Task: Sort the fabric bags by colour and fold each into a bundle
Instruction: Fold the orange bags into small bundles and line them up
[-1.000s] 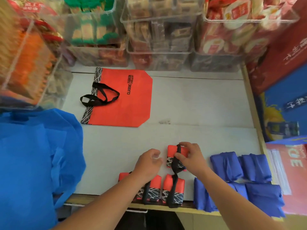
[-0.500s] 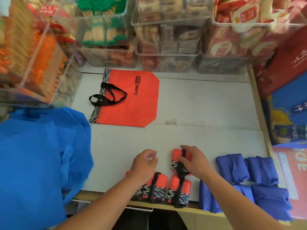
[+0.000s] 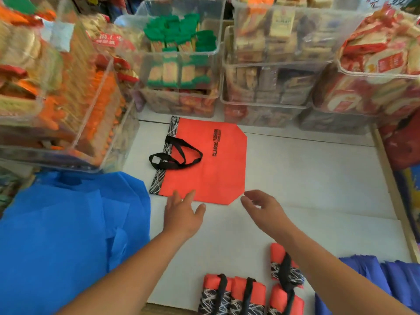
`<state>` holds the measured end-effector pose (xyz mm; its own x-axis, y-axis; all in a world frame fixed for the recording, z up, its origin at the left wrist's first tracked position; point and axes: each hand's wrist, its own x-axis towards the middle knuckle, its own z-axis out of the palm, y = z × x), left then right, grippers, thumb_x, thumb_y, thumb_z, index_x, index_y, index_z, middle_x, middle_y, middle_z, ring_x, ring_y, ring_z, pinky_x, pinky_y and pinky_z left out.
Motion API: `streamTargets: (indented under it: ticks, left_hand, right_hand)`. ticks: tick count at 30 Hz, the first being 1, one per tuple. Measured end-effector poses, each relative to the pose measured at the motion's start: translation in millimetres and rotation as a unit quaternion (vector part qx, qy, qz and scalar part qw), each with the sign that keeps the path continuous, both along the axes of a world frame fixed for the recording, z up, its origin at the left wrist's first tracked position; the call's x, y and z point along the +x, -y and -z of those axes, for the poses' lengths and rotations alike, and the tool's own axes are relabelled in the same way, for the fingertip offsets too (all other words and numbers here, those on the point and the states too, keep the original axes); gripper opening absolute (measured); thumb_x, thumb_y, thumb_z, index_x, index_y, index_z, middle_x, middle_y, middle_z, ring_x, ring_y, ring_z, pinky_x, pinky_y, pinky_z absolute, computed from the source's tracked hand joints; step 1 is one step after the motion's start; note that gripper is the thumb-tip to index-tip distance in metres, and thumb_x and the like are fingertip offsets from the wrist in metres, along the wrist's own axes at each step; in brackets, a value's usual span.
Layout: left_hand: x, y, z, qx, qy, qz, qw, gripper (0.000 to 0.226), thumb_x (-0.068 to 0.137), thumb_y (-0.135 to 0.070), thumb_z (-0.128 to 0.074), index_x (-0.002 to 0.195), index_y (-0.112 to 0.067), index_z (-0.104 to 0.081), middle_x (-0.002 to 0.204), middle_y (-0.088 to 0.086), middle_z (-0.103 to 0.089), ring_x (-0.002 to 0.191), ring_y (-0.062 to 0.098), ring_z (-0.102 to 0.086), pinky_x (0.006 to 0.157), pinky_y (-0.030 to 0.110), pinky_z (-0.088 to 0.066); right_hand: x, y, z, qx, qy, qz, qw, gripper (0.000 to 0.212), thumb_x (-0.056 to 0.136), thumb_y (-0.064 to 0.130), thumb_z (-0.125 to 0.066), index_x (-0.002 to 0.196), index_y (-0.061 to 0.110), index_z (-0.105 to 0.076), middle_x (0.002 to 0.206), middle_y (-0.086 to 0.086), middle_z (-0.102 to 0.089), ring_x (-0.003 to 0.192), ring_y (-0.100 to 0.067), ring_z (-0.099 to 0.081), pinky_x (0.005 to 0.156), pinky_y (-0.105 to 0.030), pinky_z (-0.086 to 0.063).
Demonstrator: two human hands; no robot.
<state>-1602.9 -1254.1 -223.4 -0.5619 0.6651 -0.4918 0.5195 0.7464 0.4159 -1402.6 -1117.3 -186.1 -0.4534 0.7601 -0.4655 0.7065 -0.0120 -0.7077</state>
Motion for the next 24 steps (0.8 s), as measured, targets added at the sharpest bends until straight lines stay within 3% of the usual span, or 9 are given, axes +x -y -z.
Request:
streamTargets:
  ticks: [4, 8, 12, 14, 16, 18, 20, 22, 24]
  left_hand:
    - [-35.6, -0.2, 26.7, -0.099, -0.044, 0.085, 0.990, 0.065, 0.102, -0.066, -0.029, 0.162, -0.042, -0.016, 0.168, 0.029, 0.002, 0.157, 0.041, 0.010, 0.127, 0.053, -0.007]
    - [-37.5, 12.1, 39.9, -0.070, -0.044, 0.108, 0.991, 0.068, 0.099, -0.071, -0.029, 0.161, -0.042, -0.020, 0.167, 0.028, 0.013, 0.154, 0.041, 0.021, 0.128, 0.048, -0.002]
    - [-48.1, 20.4, 42.6, -0.052, -0.069, 0.151, 0.985, 0.092, 0.078, -0.084, -0.006, 0.160, -0.045, -0.021, 0.168, 0.028, 0.008, 0.155, 0.041, 0.019, 0.128, 0.047, -0.002]
    - [-54.0, 21.8, 42.6, -0.032, -0.051, 0.146, 0.987, 0.092, 0.078, -0.088, -0.013, 0.159, -0.046, -0.027, 0.169, 0.025, 0.008, 0.155, 0.037, 0.022, 0.128, 0.046, 0.000]
    - [-56.9, 21.3, 38.4, -0.028, -0.011, 0.128, 0.991, 0.083, 0.085, -0.087, -0.031, 0.156, -0.044, -0.034, 0.170, 0.019, 0.012, 0.155, 0.031, 0.025, 0.128, 0.044, 0.001]
    - [-50.8, 19.0, 28.1, -0.015, -0.007, 0.143, 0.990, 0.091, 0.082, -0.089, -0.034, 0.154, -0.034, -0.042, 0.171, 0.016, 0.009, 0.157, 0.028, 0.019, 0.128, 0.044, 0.000]
    - [-29.1, 22.0, 18.0, 0.025, -0.022, 0.196, 0.980, 0.107, 0.073, -0.093, -0.028, 0.154, -0.024, -0.041, 0.173, 0.010, 0.000, 0.159, 0.025, 0.005, 0.127, 0.038, -0.003]
    - [1.2, 27.9, 14.7, 0.055, -0.018, 0.239, 0.969, 0.109, 0.074, -0.091, -0.034, 0.159, -0.024, -0.033, 0.172, 0.003, -0.009, 0.159, 0.023, -0.007, 0.127, 0.033, -0.004]
    - [23.1, 34.5, 19.2, 0.058, 0.000, 0.239, 0.969, 0.102, 0.076, -0.086, -0.046, 0.158, -0.027, -0.037, 0.169, 0.004, -0.024, 0.156, 0.027, -0.022, 0.127, 0.038, -0.015]
  right_hand:
    - [-59.0, -21.4, 27.9, -0.022, 0.031, 0.055, 0.998, 0.055, 0.098, 0.045, -0.062, 0.145, 0.016, -0.054, 0.140, -0.004, -0.061, 0.130, -0.024, -0.056, 0.110, -0.043, -0.046]
    - [-84.2, -48.2, 57.9, -0.028, 0.026, 0.160, 0.986, 0.068, 0.090, 0.045, -0.069, 0.147, 0.014, -0.047, 0.136, -0.007, -0.061, 0.124, -0.029, -0.061, 0.104, -0.052, -0.051]
    - [-100.3, -71.5, 69.7, -0.025, 0.021, 0.272, 0.962, 0.066, 0.089, 0.032, -0.074, 0.146, 0.015, -0.045, 0.134, -0.009, -0.063, 0.118, -0.030, -0.063, 0.104, -0.047, -0.051]
    - [-99.0, -68.9, 66.5, -0.010, 0.006, 0.277, 0.961, 0.071, 0.090, 0.023, -0.071, 0.152, 0.019, -0.037, 0.133, -0.007, -0.064, 0.116, -0.028, -0.063, 0.102, -0.042, -0.051]
    - [-92.2, -54.7, 56.8, 0.048, -0.001, 0.208, 0.977, 0.079, 0.091, 0.014, -0.068, 0.158, 0.029, -0.030, 0.119, 0.002, -0.067, 0.106, -0.023, -0.063, 0.092, -0.032, -0.048]
    - [-81.5, -35.1, 38.6, 0.089, 0.003, 0.147, 0.985, 0.062, 0.092, 0.010, -0.066, 0.149, 0.028, -0.050, 0.105, 0.009, -0.066, 0.094, -0.016, -0.061, 0.083, -0.022, -0.042]
    - [-66.3, -16.7, 29.0, 0.087, 0.000, 0.149, 0.985, 0.033, 0.093, 0.015, -0.066, 0.125, 0.021, -0.071, 0.101, 0.009, -0.070, 0.098, -0.016, -0.067, 0.084, -0.021, -0.044]
    - [-46.5, 5.7, 24.5, 0.028, -0.027, 0.177, 0.984, 0.017, 0.093, 0.025, -0.065, 0.105, 0.023, -0.077, 0.093, 0.010, -0.076, 0.094, -0.017, -0.072, 0.087, -0.037, -0.056]
    - [-24.9, 29.5, 16.4, -0.060, -0.038, 0.182, 0.981, 0.018, 0.095, 0.026, -0.064, 0.108, 0.019, -0.076, 0.095, 0.002, -0.078, 0.088, -0.016, -0.074, 0.086, -0.048, -0.061]
